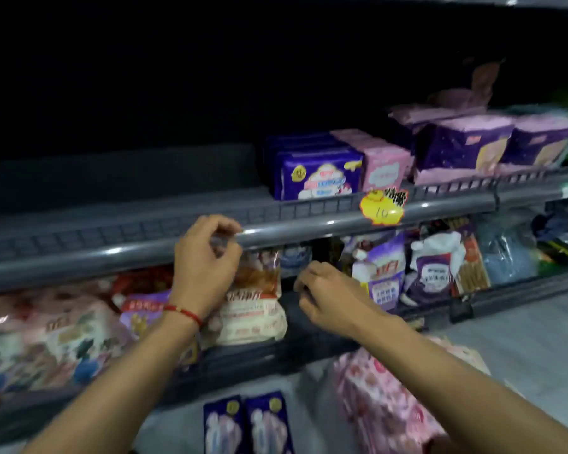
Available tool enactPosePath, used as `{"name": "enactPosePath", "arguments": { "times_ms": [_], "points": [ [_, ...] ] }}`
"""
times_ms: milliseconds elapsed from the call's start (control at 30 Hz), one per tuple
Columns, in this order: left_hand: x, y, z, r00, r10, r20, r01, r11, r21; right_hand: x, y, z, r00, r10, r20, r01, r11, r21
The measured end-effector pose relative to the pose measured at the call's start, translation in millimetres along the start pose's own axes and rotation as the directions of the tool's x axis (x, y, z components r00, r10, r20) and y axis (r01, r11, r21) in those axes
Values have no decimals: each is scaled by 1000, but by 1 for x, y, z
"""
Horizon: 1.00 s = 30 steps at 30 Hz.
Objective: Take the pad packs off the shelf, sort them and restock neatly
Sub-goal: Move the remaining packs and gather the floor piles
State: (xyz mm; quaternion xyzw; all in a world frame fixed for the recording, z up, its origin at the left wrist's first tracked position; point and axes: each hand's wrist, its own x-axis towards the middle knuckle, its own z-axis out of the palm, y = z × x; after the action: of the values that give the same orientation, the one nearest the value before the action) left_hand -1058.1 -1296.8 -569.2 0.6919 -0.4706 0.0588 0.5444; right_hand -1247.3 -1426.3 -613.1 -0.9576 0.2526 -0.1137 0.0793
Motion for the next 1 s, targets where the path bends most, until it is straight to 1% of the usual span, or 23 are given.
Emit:
{"name": "enactPosePath", "arguments": {
  "times_ms": [67, 100, 133, 167, 200, 233, 267, 300, 333, 400, 433, 467, 500, 533, 600, 667, 700, 733, 800, 867, 933, 967, 1000],
  "points": [
    [-63, -28, 2, 986, -154, 70, 151, 988, 42, -10, -12, 36, 969, 44, 242, -40, 999, -22],
    [-92, -47, 9, 950, -277, 145, 268, 960, 79, -14, -15, 56, 928, 75, 364, -67, 997, -35],
    [-118, -63, 17, 874, -418, 248, 391, 908, 152, -17, -18, 76, 871, 108, 480, -103, 994, -37],
    [-141, -79, 26, 752, -558, 351, 484, 829, 279, -20, -19, 98, 809, 136, 572, -146, 989, -28],
    [-164, -95, 33, 609, -678, 412, 541, 735, 408, -24, -21, 119, 750, 158, 643, -201, 980, -6],
    [-187, -113, 39, 478, -761, 438, 570, 648, 505, -31, -23, 141, 691, 179, 700, -265, 964, 15],
    [-207, -128, 40, 365, -823, 436, 599, 566, 566, -38, -25, 163, 639, 200, 743, -331, 943, 30],
    [-228, -147, 40, 271, -870, 412, 628, 484, 609, -47, -25, 185, 592, 230, 773, -397, 918, 31],
    [-245, -162, 39, 193, -908, 373, 647, 404, 647, -56, -24, 204, 550, 256, 795, -444, 896, 18],
    [-273, -187, 37, 106, -940, 325, 650, 313, 693, -72, -21, 245, 468, 308, 828, -522, 853, -22],
    [-282, -197, 38, 75, -945, 319, 638, 292, 713, -77, -20, 264, 439, 335, 834, -563, 826, -35],
    [-286, -200, 39, 60, -946, 319, 646, 280, 710, -81, -20, 281, 426, 360, 830, -602, 798, -37],
    [-290, -209, 43, 37, -949, 313, 665, 257, 701, -84, -19, 298, 419, 387, 821, -649, 760, -27],
    [-292, -218, 48, 31, -952, 304, 704, 237, 670, -85, -20, 311, 413, 419, 809, -701, 713, -12],
    [-297, -236, 61, -20, -956, 294, 811, 157, 563, -87, -24, 335, 381, 472, 795, -802, 597, 30],
    [-311, -255, 75, -31, -967, 254, 901, 83, 425, -92, -27, 355, 337, 506, 794, -872, 486, 60],
    [-317, -259, 81, -43, -972, 232, 922, 51, 384, -95, -30, 362, 333, 528, 781, -895, 438, 85],
    [-321, -258, 86, -50, -977, 209, 934, 28, 357, -99, -33, 369, 341, 556, 758, -910, 399, 116],
    [-322, -253, 94, -17, -990, 137, 946, 28, 324, -108, -36, 382, 367, 611, 701, -921, 343, 183],
    [-326, -256, 99, -11, -994, 108, 957, 20, 288, -116, -38, 391, 403, 631, 662, -914, 305, 266],
    [-327, -260, 100, -21, -993, 120, 971, 8, 237, -121, -37, 396, 430, 619, 657, -903, 278, 329],
    [-326, -261, 99, -45, -990, 132, 978, -16, 210, -123, -36, 397, 428, 601, 675, -903, 258, 343],
    [-327, -263, 98, -51, -988, 148, 983, -24, 180, -125, -34, 398, 426, 585, 690, -904, 241, 354]
  ]
}}
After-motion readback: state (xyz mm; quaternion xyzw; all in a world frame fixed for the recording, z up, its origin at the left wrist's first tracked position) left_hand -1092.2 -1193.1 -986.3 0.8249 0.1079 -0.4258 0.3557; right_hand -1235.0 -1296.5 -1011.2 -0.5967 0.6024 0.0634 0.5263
